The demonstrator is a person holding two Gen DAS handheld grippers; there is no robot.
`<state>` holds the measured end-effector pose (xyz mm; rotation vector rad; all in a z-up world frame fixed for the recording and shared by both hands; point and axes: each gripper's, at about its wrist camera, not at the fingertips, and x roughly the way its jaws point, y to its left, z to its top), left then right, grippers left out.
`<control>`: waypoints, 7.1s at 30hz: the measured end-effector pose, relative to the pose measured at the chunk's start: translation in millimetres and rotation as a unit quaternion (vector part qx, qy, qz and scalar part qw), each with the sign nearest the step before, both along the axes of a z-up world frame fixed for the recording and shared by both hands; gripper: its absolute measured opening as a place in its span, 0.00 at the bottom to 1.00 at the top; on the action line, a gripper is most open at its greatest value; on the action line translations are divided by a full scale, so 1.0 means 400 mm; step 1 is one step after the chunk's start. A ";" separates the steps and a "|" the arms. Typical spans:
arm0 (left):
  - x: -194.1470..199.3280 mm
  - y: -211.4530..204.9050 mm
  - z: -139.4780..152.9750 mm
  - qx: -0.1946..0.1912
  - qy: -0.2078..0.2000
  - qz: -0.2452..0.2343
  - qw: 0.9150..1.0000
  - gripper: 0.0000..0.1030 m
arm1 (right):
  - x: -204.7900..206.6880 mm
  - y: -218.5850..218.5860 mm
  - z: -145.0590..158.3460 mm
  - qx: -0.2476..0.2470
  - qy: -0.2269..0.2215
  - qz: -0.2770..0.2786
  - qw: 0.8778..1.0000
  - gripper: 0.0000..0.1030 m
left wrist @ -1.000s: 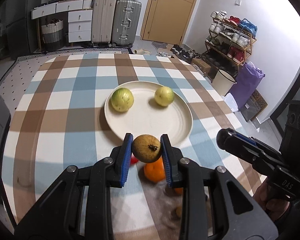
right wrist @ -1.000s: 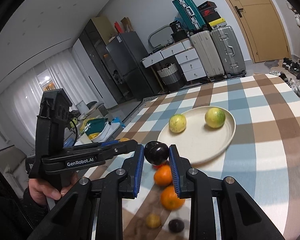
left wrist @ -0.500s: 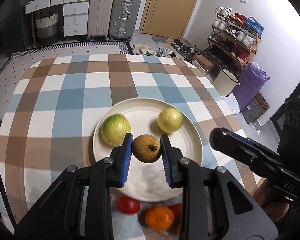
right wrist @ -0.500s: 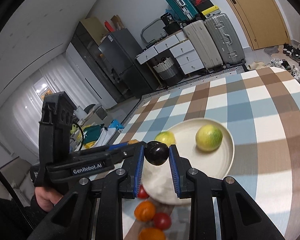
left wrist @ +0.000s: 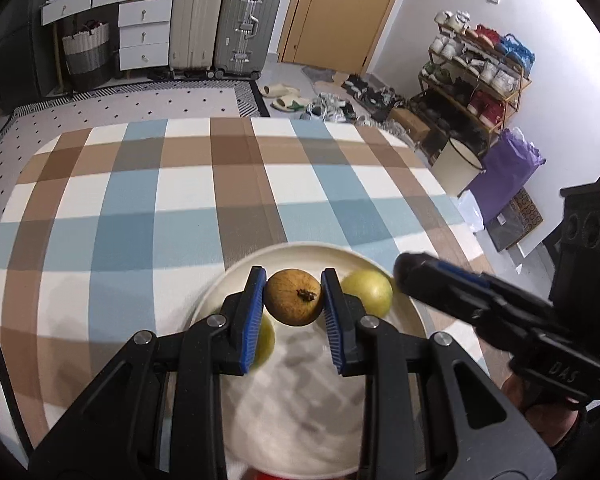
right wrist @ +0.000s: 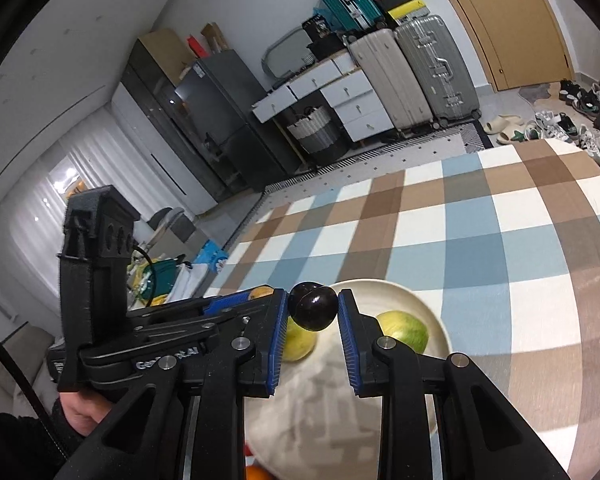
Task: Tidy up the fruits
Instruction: 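Lower the kiwi and plum onto the plate between the pomelos and open both grippers, then withdraw both grippers back toward the remaining fruits, then grasp the brown kiwi with the left gripper while the right gripper grasps the dark plum, then carry the kiwi and the plum over the cream plate with both grippers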
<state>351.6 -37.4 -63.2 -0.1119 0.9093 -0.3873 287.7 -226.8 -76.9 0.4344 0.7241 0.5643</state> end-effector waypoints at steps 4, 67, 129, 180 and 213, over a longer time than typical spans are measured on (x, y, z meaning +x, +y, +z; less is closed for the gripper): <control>0.033 -0.004 -0.027 -0.002 0.012 0.003 1.000 0.25 | 0.029 -0.008 -0.027 0.011 0.018 -0.006 1.000 0.25; -0.366 0.048 0.159 0.050 -0.110 0.060 0.991 0.76 | -0.256 -0.003 0.127 -0.041 -0.066 -0.034 0.996 0.65; -0.785 0.145 -0.047 0.064 -0.073 0.113 0.989 0.99 | -0.586 0.088 -0.151 -0.158 0.024 0.001 0.987 0.56; -0.739 -0.045 -0.147 0.087 -0.018 -0.018 0.996 0.78 | -0.643 0.018 -0.149 -0.148 -0.002 -0.010 0.989 0.22; -0.532 0.046 -0.013 0.001 -0.019 -0.012 1.000 0.22 | -0.446 0.011 -0.038 -0.058 -0.032 0.022 0.998 0.22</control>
